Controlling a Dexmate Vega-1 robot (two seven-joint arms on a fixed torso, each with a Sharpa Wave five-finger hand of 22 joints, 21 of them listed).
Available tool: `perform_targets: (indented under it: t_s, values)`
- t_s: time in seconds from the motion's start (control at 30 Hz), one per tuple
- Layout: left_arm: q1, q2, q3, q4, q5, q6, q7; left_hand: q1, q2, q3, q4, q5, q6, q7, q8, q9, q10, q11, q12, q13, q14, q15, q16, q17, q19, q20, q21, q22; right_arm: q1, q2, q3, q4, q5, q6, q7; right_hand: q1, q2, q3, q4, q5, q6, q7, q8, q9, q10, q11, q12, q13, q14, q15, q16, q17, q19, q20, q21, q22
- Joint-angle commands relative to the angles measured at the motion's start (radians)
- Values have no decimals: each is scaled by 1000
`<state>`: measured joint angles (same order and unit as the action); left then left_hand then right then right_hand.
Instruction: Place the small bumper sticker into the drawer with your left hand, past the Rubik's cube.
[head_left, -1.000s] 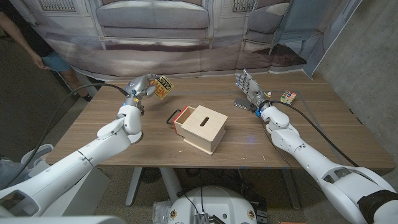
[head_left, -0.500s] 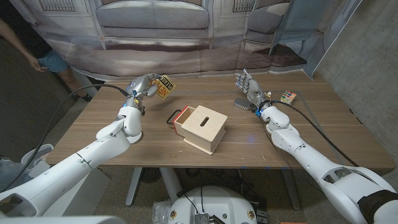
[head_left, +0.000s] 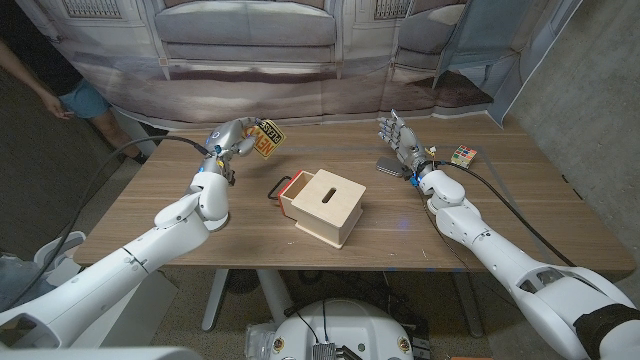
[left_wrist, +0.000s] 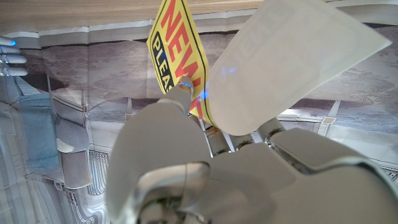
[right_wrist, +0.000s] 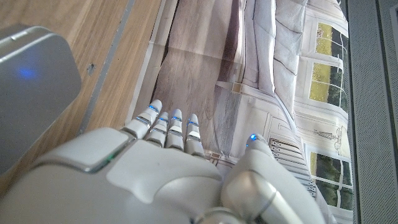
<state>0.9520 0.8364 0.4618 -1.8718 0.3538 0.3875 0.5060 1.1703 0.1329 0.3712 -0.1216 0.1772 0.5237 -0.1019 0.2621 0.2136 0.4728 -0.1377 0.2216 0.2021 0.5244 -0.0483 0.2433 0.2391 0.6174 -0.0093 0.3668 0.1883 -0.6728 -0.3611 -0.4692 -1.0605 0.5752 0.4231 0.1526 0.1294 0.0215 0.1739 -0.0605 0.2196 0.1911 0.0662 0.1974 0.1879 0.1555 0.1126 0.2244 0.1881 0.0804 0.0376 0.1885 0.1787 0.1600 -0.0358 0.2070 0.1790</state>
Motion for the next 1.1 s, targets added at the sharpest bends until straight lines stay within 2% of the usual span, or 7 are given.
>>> perform_targets:
  t_s: [0.03,0.7,1.1]
  values:
    - [10,-7,-8,8,3,-20,2,-2,-3,0,6,1,8,-1,0,3,8,0,-4,6,7,-109,-6,4,-1,-7,8,2,12,12,-3,20,-3,5,-2,2,11,0,-1,-4,6,-1,2,4,6,-1,-2,2,10,2,-1,4,4,-1,-2,6]
    - [17,-6,-9,5,10,-59,-4,-3,-3,0,4,1,11,-1,-5,3,13,-2,-6,6,9,-109,-9,5,-1,-8,10,2,15,9,-2,15,-7,2,-9,3,12,0,-2,-4,8,0,2,4,6,-3,-3,2,11,0,-1,4,4,-3,-3,6]
    - [29,3,-13,-25,34,-71,-6,-4,-4,0,4,1,12,-2,-8,3,14,-4,-8,6,8,-109,-12,6,-2,-9,11,2,14,12,-2,20,-6,9,-8,3,12,-1,-3,-4,8,0,2,4,6,-5,-3,2,11,1,-2,4,5,-3,-3,6]
